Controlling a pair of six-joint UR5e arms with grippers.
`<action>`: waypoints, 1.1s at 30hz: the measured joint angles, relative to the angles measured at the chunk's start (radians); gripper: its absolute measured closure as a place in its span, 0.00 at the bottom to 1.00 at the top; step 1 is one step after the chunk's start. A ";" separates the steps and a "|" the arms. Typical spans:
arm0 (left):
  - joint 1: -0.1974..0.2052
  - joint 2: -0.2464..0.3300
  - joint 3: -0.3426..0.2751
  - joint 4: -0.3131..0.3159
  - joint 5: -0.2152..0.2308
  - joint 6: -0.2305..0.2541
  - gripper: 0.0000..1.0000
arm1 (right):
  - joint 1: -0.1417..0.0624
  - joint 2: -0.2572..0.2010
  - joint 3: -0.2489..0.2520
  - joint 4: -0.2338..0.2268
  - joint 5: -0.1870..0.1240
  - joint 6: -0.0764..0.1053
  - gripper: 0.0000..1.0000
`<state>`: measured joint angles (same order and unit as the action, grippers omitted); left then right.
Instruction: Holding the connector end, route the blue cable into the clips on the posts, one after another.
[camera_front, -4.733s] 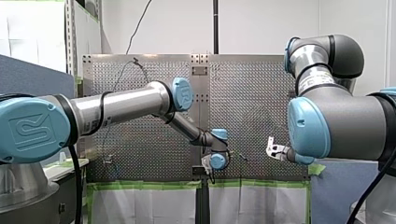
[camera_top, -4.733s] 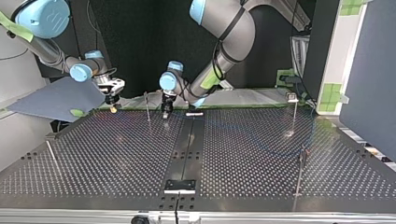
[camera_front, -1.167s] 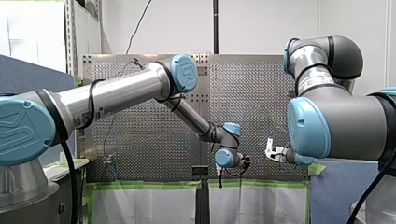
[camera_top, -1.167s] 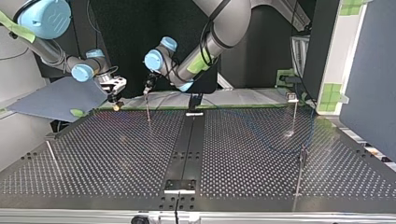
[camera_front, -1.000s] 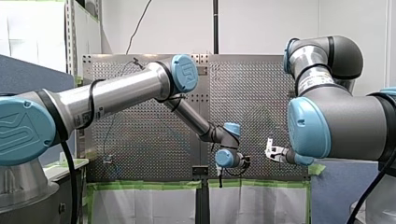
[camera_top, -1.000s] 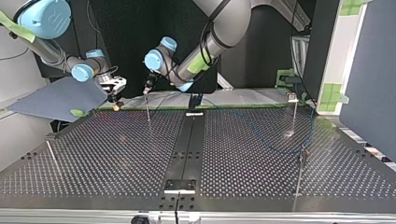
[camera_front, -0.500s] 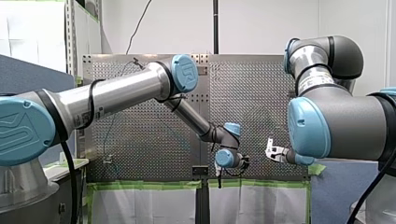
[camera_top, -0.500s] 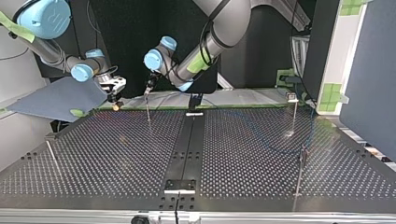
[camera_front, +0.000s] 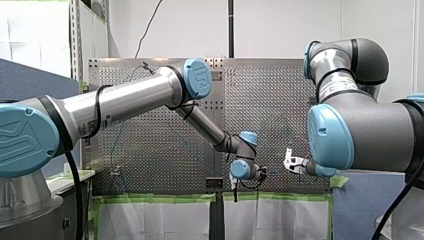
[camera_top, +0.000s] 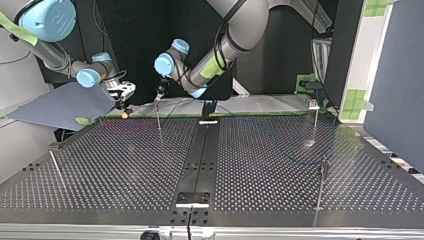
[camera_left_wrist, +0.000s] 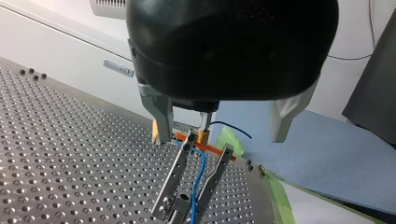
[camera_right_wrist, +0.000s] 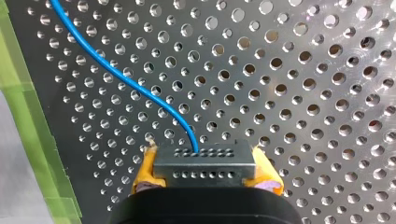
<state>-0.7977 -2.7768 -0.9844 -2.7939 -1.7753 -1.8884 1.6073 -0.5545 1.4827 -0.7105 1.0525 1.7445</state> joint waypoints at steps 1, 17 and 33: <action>0.000 0.000 0.000 -0.001 0.000 -0.001 0.00 | 0.000 0.000 0.000 0.000 0.000 0.000 1.00; -0.005 0.056 -0.062 -0.045 -0.007 -0.022 0.00 | 0.001 0.001 0.000 0.001 -0.001 0.000 1.00; -0.006 0.208 -0.214 0.102 -0.085 -0.083 0.00 | 0.002 0.001 0.000 0.001 -0.004 -0.001 1.00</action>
<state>-0.8034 -2.5684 -1.1986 -2.6921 -1.8603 -1.9719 1.6090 -0.5532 1.4827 -0.7098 1.0483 1.7431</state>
